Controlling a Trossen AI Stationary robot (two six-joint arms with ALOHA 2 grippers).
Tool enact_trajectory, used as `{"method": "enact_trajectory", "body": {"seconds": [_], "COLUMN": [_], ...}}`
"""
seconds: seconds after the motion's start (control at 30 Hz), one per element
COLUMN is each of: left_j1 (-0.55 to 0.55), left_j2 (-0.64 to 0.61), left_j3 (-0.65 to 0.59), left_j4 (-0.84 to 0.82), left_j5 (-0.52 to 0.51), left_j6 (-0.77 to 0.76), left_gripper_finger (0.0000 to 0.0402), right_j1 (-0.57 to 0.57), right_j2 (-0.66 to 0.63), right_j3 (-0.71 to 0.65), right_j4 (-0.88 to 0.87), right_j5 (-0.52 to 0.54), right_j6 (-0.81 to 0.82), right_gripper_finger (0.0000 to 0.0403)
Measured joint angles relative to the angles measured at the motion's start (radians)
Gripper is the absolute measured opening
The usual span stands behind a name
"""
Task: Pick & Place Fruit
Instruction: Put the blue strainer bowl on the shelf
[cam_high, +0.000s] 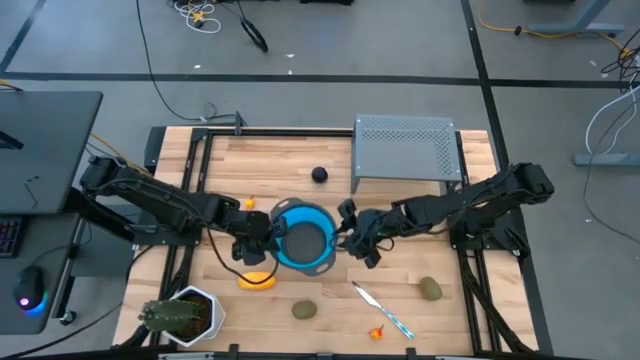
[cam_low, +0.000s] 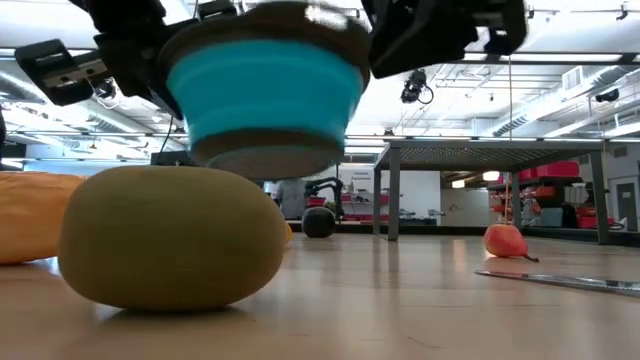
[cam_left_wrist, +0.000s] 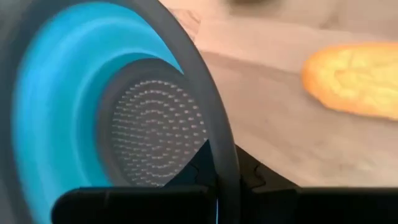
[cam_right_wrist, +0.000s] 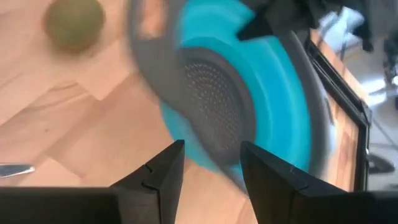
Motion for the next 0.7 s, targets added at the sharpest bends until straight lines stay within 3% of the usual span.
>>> {"method": "enact_trajectory", "body": {"seconds": [0.27, 0.47, 0.7], "left_j1": [0.0, 0.0, 0.0], "left_j2": [0.0, 0.001, 0.001], "left_j3": [0.0, 0.0, 0.0], "left_j4": [0.037, 0.042, 0.035], "left_j5": [0.032, 0.052, 0.029], "left_j6": [-0.008, -0.003, 0.025], "left_gripper_finger": [0.0025, 0.001, 0.0025], "right_j1": [0.031, 0.033, 0.048], "right_j2": [0.073, 0.135, 0.142], "right_j3": [0.0, 0.0, 0.0], "right_j4": [0.023, 0.064, 0.116], "right_j5": [0.023, 0.027, 0.073], "right_j6": [-0.063, -0.078, -0.129], "right_gripper_finger": [0.0167, 0.0165, 0.0125]}}
